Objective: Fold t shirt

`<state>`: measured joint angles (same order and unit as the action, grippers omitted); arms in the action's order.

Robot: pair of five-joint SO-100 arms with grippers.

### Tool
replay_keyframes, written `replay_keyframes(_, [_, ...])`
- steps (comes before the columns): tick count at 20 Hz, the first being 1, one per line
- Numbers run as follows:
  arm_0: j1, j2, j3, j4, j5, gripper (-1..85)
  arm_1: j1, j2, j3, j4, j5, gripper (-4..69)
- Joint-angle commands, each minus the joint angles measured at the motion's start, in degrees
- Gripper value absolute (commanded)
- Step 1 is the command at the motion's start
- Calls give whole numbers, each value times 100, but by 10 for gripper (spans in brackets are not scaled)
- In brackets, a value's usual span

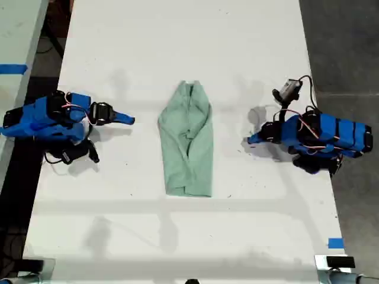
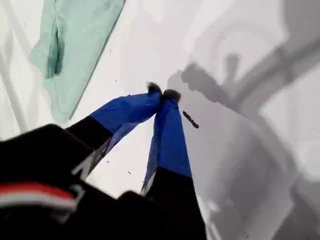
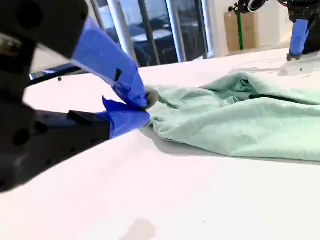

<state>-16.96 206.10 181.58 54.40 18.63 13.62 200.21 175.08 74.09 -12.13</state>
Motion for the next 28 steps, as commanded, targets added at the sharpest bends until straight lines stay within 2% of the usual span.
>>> replay_keyframes(1, [-79, 44, 18, 26, -158, -1, 26, 97, 308, 18, 53, 14])
replay_keyframes(8, [-79, 44, 18, 26, -158, -1, 26, 97, 308, 18, 62, 14])
replay_keyframes(9, [-44, 44, 18, 35, -193, -1, -26, 97, 308, -185, 202, 18])
replay_keyframes(12, [-114, -281, -255, 176, -809, -1, -176, 53, 193, -466, 448, 17])
replay_keyframes(14, [255, -1863, -1230, 35, -1371, -1, -299, -290, -378, -360, 624, 17])
replay_keyframes(17, [1239, -4324, -2821, -79, -2496, 17, -879, -2988, -2417, -158, 1116, 17])
replay_keyframes(19, [1784, -5713, -3858, -132, -3015, 112, -1635, -5238, -3911, -519, 1389, 59])
replay_keyframes(21, [2399, -7260, -4966, -141, -3340, 149, -2224, -7277, -5440, -624, 1608, 110])
replay_keyframes(23, [2839, -8701, -6064, -167, -3472, 192, -2593, -8851, -6645, -800, 1714, 154])
replay_keyframes(28, [3094, -11540, -8446, -264, -3305, 204, -3067, -11514, -9185, -475, 1767, 174])
